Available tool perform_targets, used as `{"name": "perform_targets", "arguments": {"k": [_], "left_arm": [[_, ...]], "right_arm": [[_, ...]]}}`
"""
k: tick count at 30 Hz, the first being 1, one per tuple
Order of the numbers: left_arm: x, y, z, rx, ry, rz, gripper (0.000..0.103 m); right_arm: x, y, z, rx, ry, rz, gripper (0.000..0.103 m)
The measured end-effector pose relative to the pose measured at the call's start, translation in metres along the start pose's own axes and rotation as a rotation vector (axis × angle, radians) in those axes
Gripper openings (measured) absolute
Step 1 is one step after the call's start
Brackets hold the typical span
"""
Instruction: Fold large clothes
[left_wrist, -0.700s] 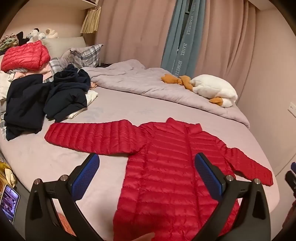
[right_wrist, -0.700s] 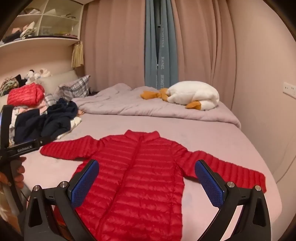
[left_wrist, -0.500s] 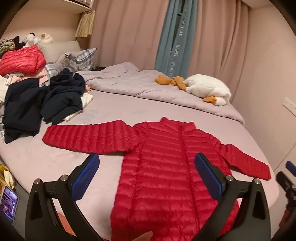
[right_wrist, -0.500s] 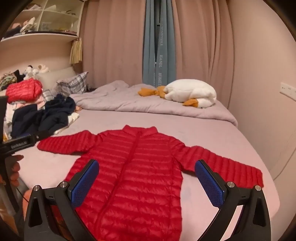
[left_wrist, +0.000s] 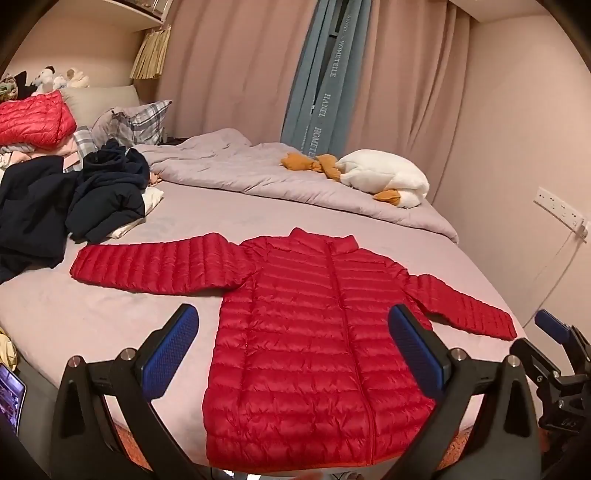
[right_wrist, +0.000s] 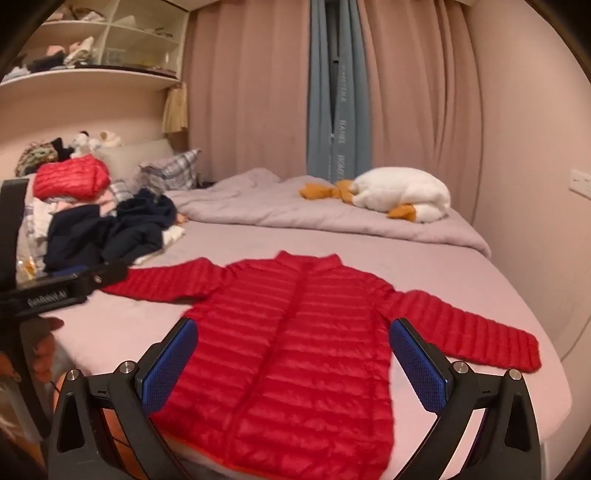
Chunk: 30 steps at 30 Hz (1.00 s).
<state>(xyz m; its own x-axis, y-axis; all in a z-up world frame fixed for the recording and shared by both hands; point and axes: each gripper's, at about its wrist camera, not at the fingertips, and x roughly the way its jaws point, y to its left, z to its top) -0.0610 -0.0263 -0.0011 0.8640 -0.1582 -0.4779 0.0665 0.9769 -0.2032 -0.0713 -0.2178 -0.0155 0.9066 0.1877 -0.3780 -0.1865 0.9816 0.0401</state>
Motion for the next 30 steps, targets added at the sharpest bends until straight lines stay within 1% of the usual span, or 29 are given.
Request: {"name": "perform_targets", "arguments": {"k": [5,11,13,17,23,30], "left_arm": [[-0.008,0.002,0.001,-0.014,-0.014,-0.032,0.103],[-0.012,0.007,0.008,-0.034,-0.032,-0.04,0.103],[-0.011,0.009,0.011,-0.04,-0.032,-0.036,0.103],[-0.003,0.011,0.017,-0.044,-0.019,-0.042,0.103],[-0.001,0.013,0.031,-0.048,-0.037,-0.049,0.103],[0.018,0.008,0.044,-0.022,-0.004,-0.056,0.102]], "right_arm": [[0.007,0.015,0.006,0.019,-0.027,0.057,0.102],[0.019,0.026,0.017,0.033,-0.069,0.028,0.102],[0.018,0.028,0.015,0.04,-0.083,0.021,0.102],[0.021,0.028,0.022,0.057,-0.094,0.044,0.102],[0.029,0.029,0.038,0.04,-0.111,0.053,0.102],[0.043,0.018,0.044,0.096,-0.087,0.056,0.102]]}}
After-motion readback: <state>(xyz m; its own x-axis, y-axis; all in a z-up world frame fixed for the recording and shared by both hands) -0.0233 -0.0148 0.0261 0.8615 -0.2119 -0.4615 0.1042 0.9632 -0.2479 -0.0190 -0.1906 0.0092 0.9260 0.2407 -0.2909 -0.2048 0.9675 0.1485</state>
